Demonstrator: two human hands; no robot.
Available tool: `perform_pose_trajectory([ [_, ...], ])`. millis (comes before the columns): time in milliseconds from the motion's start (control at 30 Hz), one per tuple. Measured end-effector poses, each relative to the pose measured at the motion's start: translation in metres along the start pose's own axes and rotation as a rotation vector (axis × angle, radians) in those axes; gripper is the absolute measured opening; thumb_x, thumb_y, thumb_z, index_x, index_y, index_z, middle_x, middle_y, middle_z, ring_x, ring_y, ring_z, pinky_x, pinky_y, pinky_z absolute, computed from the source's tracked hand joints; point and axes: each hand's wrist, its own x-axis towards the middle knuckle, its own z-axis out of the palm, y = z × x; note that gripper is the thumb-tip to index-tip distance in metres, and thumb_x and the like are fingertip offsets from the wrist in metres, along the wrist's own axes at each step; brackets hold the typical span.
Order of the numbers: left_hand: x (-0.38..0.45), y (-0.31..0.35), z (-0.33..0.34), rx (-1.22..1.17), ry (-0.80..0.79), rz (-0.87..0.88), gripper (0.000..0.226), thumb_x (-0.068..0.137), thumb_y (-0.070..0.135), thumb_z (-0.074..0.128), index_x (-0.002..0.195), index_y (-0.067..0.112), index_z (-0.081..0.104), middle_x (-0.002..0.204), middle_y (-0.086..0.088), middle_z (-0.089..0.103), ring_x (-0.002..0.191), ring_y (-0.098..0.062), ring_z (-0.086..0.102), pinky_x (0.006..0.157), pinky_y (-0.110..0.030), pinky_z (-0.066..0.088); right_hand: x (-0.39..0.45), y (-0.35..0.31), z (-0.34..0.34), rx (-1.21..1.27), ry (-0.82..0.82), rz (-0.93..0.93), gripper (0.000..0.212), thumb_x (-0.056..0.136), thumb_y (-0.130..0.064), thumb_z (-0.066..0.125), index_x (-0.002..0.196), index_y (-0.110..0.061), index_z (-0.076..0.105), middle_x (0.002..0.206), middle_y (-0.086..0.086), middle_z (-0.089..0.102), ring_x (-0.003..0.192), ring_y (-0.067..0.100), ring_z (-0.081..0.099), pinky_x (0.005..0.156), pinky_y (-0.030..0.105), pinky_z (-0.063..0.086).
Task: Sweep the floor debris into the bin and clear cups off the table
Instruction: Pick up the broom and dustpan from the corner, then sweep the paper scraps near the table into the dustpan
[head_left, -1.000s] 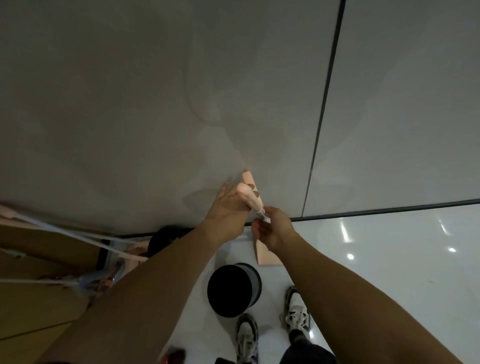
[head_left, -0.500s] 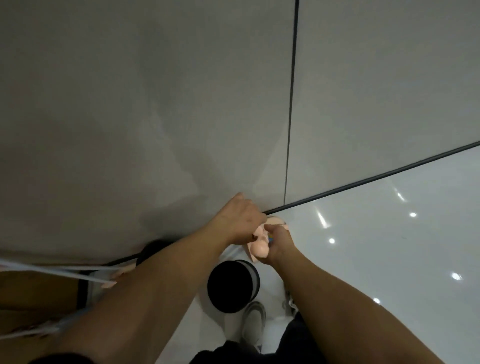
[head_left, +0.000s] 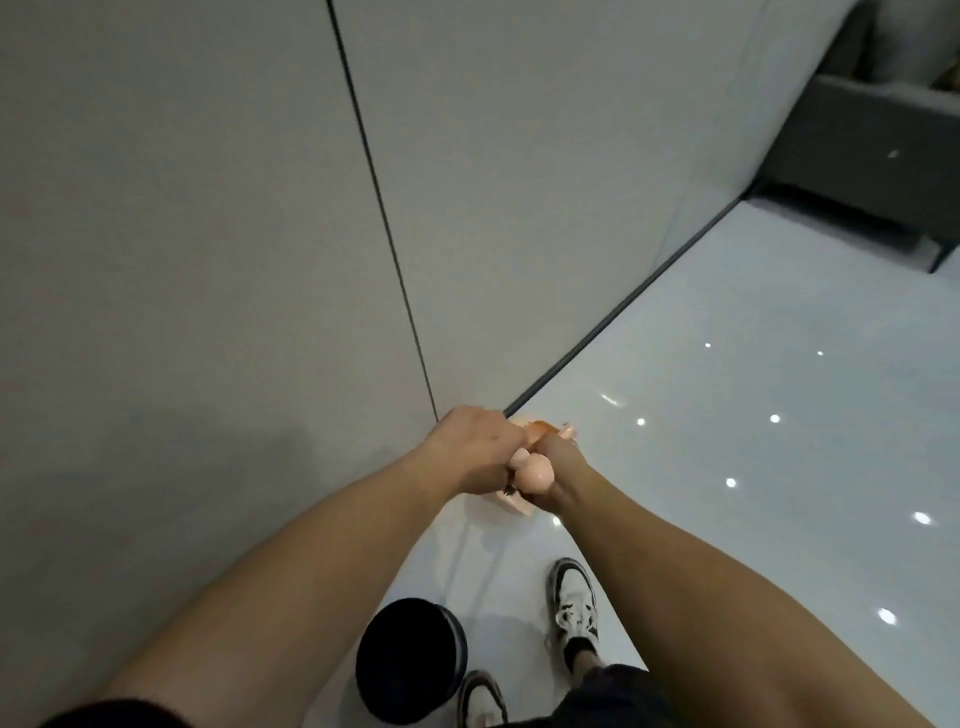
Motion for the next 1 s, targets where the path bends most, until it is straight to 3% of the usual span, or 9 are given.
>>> perform_pose_trajectory([
  [67,0.010,0.028,-0.013,0.049,0.025,0.079,0.019,0.087,0.035,0.060,0.079,0.026,0.046,0.068,0.005,0.042,0.069,-0.024,0.051,0.056,-0.031,0.029,-0.014,-0.017,-0.029,0.105,0.029,-0.026,0.021,0.099,0.002,0.041,0.103,-0.017,0.048,0.088,0.011,0.054,0.074,0.023,0.056,0.070,0.034,0.048],
  [133,0.021,0.056,-0.026,0.081,0.063,0.162,0.014,0.084,0.028,0.062,0.092,0.026,0.050,0.077,-0.001,0.049,0.068,-0.023,0.046,0.058,-0.032,0.031,-0.034,-0.034,-0.057,0.156,0.085,-0.065,0.019,0.095,0.007,0.043,0.107,-0.005,0.053,0.095,0.014,0.065,0.083,0.027,0.065,0.071,0.033,0.054],
  [233,0.040,0.089,-0.044,0.131,0.156,0.239,0.015,0.088,0.035,0.060,0.098,0.025,0.055,0.094,-0.006,0.062,0.079,-0.027,0.060,0.062,-0.032,0.034,-0.048,-0.054,-0.121,0.152,0.211,-0.135,0.024,0.092,0.011,0.038,0.110,0.005,0.053,0.076,0.018,0.066,0.052,0.025,0.062,0.036,0.022,0.047],
  [267,0.048,0.096,-0.050,0.146,0.183,0.237,0.022,0.090,0.040,0.059,0.104,0.023,0.058,0.099,-0.008,0.064,0.088,-0.030,0.064,0.064,-0.032,0.035,-0.051,-0.057,-0.146,0.109,0.290,-0.154,0.030,0.090,0.012,0.039,0.114,0.007,0.055,0.078,0.018,0.062,0.046,0.023,0.054,0.033,0.020,0.042],
  [333,0.066,0.106,-0.062,0.163,0.238,0.244,0.032,0.090,0.047,0.060,0.107,0.020,0.060,0.105,-0.010,0.065,0.097,-0.032,0.065,0.067,-0.033,0.035,-0.056,-0.058,-0.201,0.020,0.420,-0.171,0.036,0.085,0.009,0.046,0.119,0.008,0.059,0.081,0.016,0.056,0.046,0.020,0.049,0.039,0.022,0.042],
  [533,0.108,0.176,-0.074,0.162,0.243,0.326,0.034,0.087,0.052,0.062,0.105,0.022,0.060,0.104,-0.005,0.066,0.095,-0.028,0.065,0.066,-0.032,0.038,-0.081,-0.047,-0.332,-0.043,0.613,-0.174,0.016,0.085,0.004,0.058,0.101,0.006,0.057,0.084,0.020,0.057,0.058,0.028,0.054,0.042,0.027,0.047],
  [733,0.136,0.276,-0.055,0.080,0.177,0.279,0.028,0.090,0.050,0.058,0.099,0.024,0.056,0.094,0.000,0.062,0.086,-0.024,0.060,0.066,-0.031,0.037,-0.101,-0.036,-0.431,-0.019,0.665,-0.140,0.010,0.084,0.005,0.060,0.092,0.001,0.056,0.081,0.019,0.057,0.060,0.028,0.055,0.044,0.026,0.048],
  [867,0.143,0.330,-0.040,-0.020,0.170,0.215,0.025,0.089,0.047,0.056,0.088,0.024,0.046,0.072,0.007,0.040,0.071,-0.021,0.049,0.060,-0.031,0.034,-0.106,-0.034,-0.484,-0.038,0.654,-0.087,0.014,0.084,0.003,0.062,0.091,-0.004,0.052,0.087,0.017,0.059,0.064,0.026,0.057,0.042,0.025,0.048],
  [1000,0.145,0.355,-0.030,-0.106,0.176,0.120,0.026,0.089,0.048,0.054,0.083,0.024,0.044,0.072,0.005,0.046,0.068,-0.023,0.050,0.056,-0.032,0.033,-0.099,-0.042,-0.514,-0.111,0.621,-0.029,0.018,0.081,0.004,0.063,0.094,-0.002,0.052,0.091,0.019,0.058,0.065,0.028,0.058,0.043,0.026,0.048],
])
